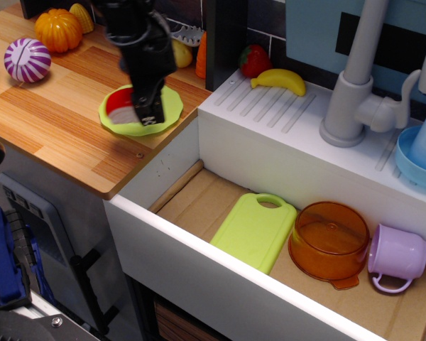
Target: Put sushi on plate
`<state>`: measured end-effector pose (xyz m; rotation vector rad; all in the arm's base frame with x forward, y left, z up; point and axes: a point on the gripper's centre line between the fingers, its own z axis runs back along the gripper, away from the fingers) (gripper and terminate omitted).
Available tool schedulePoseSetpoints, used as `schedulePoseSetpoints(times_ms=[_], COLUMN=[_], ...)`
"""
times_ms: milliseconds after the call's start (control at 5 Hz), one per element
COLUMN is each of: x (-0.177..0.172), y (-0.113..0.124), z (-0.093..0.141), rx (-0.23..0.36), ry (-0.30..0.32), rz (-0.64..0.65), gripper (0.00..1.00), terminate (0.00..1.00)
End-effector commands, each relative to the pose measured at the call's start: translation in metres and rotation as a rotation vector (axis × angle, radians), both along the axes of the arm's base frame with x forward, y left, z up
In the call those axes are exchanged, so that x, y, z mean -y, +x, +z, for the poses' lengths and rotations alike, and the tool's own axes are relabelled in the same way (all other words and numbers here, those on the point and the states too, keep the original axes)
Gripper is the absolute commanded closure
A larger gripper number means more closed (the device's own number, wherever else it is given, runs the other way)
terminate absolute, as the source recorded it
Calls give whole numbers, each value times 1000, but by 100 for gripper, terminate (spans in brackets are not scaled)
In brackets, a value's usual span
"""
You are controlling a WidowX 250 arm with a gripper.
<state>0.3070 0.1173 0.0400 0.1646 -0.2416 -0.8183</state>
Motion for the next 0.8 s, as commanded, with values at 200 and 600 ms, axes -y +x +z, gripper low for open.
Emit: schedulePoseSetpoints(times_ms=[200, 600], x=[-17, -22], y=[29, 28], z=[-10, -7], rx=[75, 87], ry=[5, -13], rz=[-45, -41], gripper=[100, 0], terminate=[0, 100])
